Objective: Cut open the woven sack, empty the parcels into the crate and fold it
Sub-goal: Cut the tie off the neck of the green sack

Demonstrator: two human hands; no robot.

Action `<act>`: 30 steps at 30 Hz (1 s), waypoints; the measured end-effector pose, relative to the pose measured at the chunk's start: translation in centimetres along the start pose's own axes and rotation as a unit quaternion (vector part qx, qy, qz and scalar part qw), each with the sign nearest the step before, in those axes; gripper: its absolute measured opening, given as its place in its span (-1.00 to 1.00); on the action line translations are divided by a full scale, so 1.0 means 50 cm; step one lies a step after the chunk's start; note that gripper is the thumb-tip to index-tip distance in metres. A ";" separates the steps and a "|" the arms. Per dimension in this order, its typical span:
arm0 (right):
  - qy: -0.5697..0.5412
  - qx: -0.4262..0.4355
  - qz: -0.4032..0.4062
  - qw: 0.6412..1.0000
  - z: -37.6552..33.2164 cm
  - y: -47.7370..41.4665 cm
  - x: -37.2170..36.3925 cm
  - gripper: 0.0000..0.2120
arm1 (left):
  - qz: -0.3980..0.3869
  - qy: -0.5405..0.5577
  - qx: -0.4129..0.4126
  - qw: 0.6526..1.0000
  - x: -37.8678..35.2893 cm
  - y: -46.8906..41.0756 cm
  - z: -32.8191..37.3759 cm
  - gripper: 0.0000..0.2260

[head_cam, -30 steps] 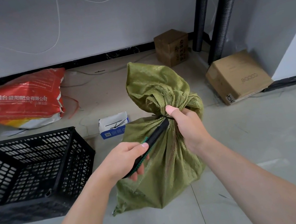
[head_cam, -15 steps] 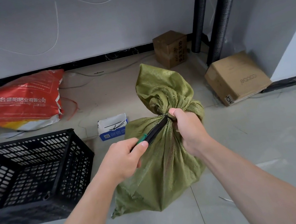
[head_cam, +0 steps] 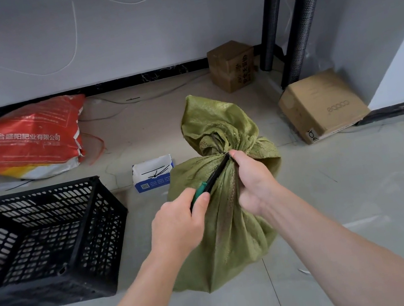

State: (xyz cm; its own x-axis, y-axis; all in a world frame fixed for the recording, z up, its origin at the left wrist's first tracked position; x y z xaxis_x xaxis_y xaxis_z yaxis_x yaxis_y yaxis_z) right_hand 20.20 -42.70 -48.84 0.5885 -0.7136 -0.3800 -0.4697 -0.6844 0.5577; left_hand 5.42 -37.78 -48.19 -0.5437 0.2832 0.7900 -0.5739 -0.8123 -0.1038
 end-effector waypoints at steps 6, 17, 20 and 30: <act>-0.010 0.000 0.024 1.000 0.000 -0.008 0.000 -0.70 | -0.018 0.064 0.006 0.998 -0.012 -0.008 0.010 -0.67; 0.006 0.051 -0.043 0.998 -0.003 -0.018 -0.004 -0.74 | -0.081 0.130 0.045 0.987 -0.006 -0.020 -0.028 -0.67; 0.016 0.053 -0.029 0.998 -0.002 -0.020 -0.004 -0.77 | -0.088 0.149 0.050 0.984 -0.013 -0.011 -0.029 -0.67; 0.008 0.022 -0.011 1.000 0.002 -0.021 -0.002 -0.78 | -0.072 0.203 0.059 0.975 -0.026 0.006 -0.031 -0.69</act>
State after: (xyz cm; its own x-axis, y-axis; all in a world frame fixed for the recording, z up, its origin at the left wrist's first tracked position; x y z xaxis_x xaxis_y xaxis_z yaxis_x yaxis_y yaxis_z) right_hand 20.57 -41.91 -49.45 0.6089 -0.6964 -0.3799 -0.4847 -0.7057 0.5167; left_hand 5.01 -37.62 -50.17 -0.6745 0.5570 0.4844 -0.6004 -0.7958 0.0791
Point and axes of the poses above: each hand's wrist, its own y-axis away from the middle knuckle, its own x-axis out of the back of the hand, z = x × y, the point moved 5 cm from there along -y, towards the middle knuckle, and after that the axes turned 3 degrees about y, right-handed, at the moved point
